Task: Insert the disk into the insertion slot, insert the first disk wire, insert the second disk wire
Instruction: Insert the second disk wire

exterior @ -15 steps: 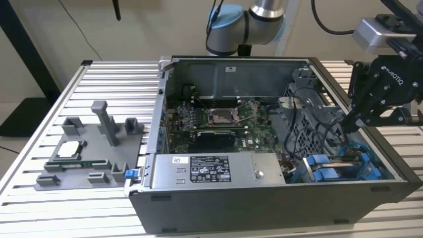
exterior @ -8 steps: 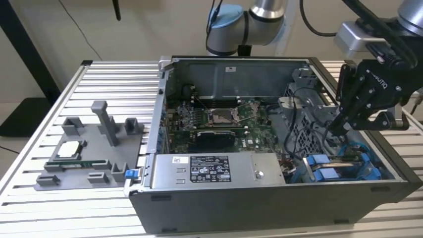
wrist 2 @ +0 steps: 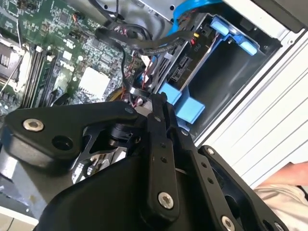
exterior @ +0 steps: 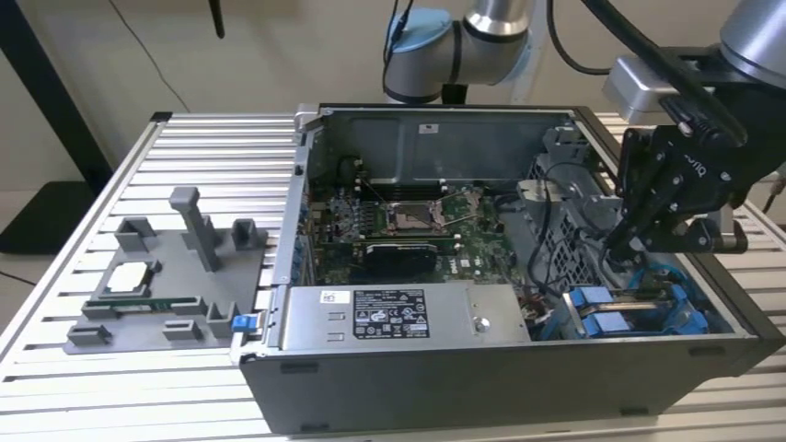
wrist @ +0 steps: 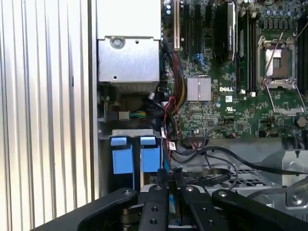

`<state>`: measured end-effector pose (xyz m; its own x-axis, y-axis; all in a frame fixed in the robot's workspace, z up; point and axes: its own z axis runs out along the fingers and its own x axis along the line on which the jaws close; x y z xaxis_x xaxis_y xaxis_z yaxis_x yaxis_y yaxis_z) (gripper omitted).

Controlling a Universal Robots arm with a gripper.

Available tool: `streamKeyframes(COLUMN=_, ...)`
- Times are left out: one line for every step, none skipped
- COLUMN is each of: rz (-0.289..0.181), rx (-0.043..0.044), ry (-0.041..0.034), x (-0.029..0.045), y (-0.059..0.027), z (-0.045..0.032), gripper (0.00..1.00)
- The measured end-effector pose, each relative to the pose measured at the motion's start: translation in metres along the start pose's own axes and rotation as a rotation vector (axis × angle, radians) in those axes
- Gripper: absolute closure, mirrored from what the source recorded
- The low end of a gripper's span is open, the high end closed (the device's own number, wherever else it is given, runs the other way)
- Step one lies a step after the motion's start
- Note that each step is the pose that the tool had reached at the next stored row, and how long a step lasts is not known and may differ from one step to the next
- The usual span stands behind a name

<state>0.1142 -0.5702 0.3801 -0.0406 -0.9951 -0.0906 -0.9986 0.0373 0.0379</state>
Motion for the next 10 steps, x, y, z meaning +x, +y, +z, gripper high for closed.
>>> streamKeyframes(rz=-0.002, rx=0.0067, ry=-0.0001, x=0.0003, y=0.0004, z=0.0004, gripper=1.0)
streamKeyframes(rz=-0.003, rx=0.0144, ry=-0.0004, x=0.0005, y=0.0008, z=0.0009, gripper=1.0)
streamKeyframes(rz=-0.005, rx=0.0222, ry=-0.0007, x=0.0007, y=0.0011, z=0.0012, gripper=1.0)
streamKeyframes(rz=-0.007, rx=0.0303, ry=-0.0009, x=0.0009, y=0.0014, z=0.0016, gripper=1.0)
streamKeyframes(rz=-0.01, rx=0.0388, ry=-0.0011, x=0.0012, y=0.0017, z=0.002, gripper=1.0)
streamKeyframes(rz=-0.012, rx=0.0456, ry=-0.0011, x=0.0017, y=0.0019, z=0.0023, gripper=1.0)
streamKeyframes(rz=-0.015, rx=0.0509, ry=-0.0012, x=0.0021, y=0.0019, z=0.0026, gripper=1.0)
streamKeyframes(rz=-0.018, rx=0.0548, ry=-0.0012, x=0.0027, y=0.0019, z=0.0029, gripper=1.0)
streamKeyframes(rz=-0.02, rx=0.0578, ry=-0.0013, x=0.0036, y=0.0018, z=0.0033, gripper=1.0)
streamKeyframes(rz=-0.022, rx=0.0594, ry=-0.0013, x=0.0048, y=0.0017, z=0.0035, gripper=1.0)
